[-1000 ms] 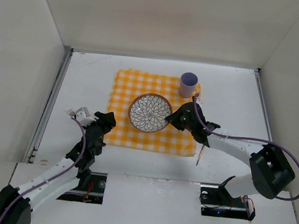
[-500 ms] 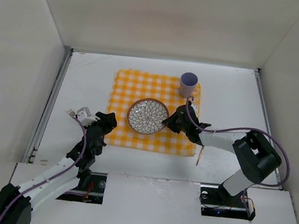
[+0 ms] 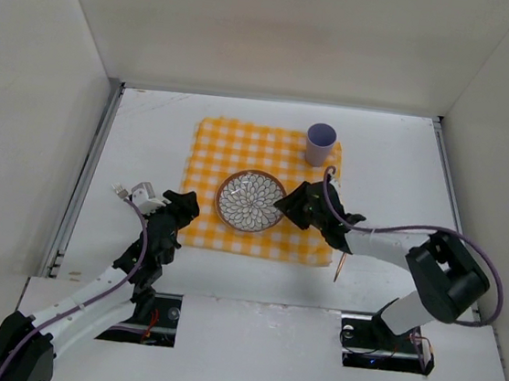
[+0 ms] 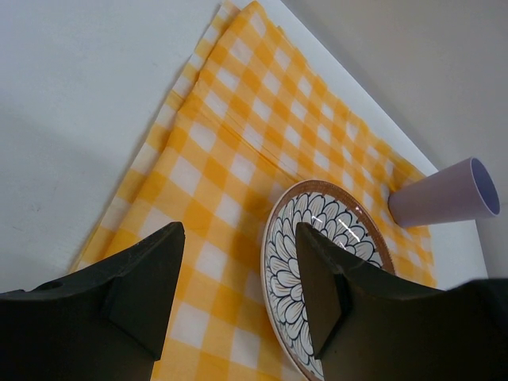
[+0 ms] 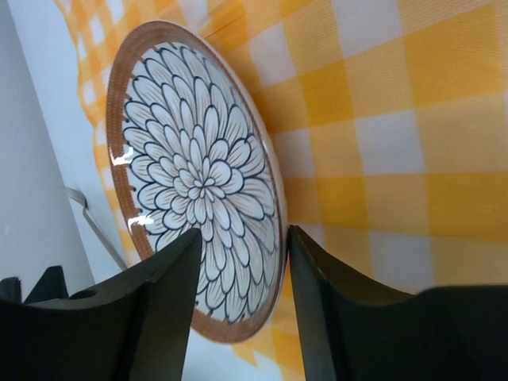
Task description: Set the dinner table for one person
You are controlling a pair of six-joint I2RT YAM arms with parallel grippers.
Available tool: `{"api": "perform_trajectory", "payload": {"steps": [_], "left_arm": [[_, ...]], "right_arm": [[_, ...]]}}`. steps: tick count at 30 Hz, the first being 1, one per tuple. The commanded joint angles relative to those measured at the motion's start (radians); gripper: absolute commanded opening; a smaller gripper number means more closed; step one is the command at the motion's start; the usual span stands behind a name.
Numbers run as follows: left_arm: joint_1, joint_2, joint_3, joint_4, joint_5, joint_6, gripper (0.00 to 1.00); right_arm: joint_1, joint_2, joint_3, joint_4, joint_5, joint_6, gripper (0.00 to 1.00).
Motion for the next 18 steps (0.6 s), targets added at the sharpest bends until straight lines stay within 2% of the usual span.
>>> {"api": "perform_trajectory", "payload": {"steps": [1, 9, 11, 14, 16, 18], "left_arm": [[0.002, 0.001, -0.01, 0.035, 0.004, -0.005, 0.56], [-0.007, -0.004, -0.006, 0.028, 0.007, 0.001, 0.56], [-0.007, -0.013, -0.006, 0.024, 0.015, 0.001, 0.56], [-0.001, -0.01, -0.001, 0.024, 0.018, -0.002, 0.56], [-0.007, -0.008, -0.001, 0.024, 0.024, 0.0, 0.56], [-0.007, -0.012, -0.003, 0.024, 0.027, -0.002, 0.56]], "right_arm": [[0.003, -0.141, -0.007, -0.049, 0.07, -0.052, 0.54], [0.003, -0.527, -0.101, -0.412, 0.252, -0.155, 0.52], [0.001, -0.619, -0.102, -0.547, 0.33, -0.17, 0.43], [-0.034, -0.708, -0.104, -0.754, 0.436, -0.173, 0.21], [-0.083, -0.724, -0.108, -0.848, 0.458, -0.179, 0.15], [-0.103, -0.703, -0.121, -0.896, 0.458, -0.189, 0.15]]}}
